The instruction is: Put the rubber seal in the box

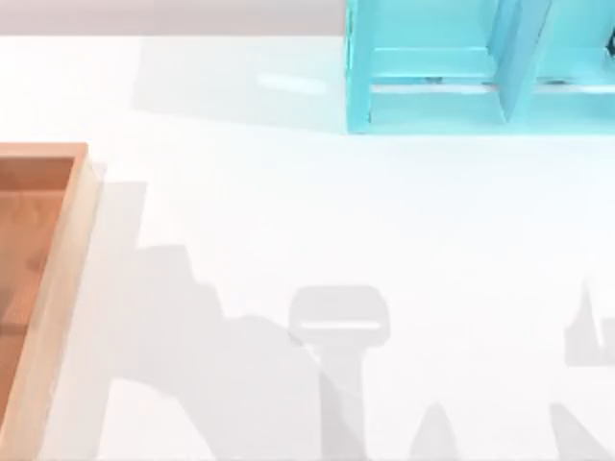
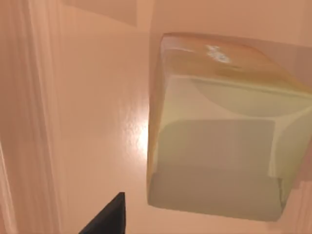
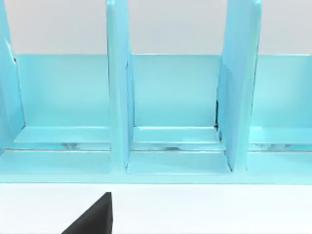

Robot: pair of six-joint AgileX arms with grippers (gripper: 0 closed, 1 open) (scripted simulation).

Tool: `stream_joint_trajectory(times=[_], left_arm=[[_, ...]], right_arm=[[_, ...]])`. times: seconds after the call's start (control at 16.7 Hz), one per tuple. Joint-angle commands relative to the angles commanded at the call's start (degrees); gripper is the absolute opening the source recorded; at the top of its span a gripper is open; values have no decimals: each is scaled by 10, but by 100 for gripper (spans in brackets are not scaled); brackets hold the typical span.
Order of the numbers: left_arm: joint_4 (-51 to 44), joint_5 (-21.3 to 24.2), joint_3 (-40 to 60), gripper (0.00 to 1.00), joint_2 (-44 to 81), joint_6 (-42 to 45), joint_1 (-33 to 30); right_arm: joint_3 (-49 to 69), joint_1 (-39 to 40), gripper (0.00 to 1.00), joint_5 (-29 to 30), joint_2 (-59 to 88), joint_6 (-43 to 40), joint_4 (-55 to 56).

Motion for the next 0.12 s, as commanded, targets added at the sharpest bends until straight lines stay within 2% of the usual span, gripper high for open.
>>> stream_joint_trajectory(times=[0.12], left_arm=[[0,0,0,100,0,0,0]], right_arm=[[0,0,100,0,0,0,0]])
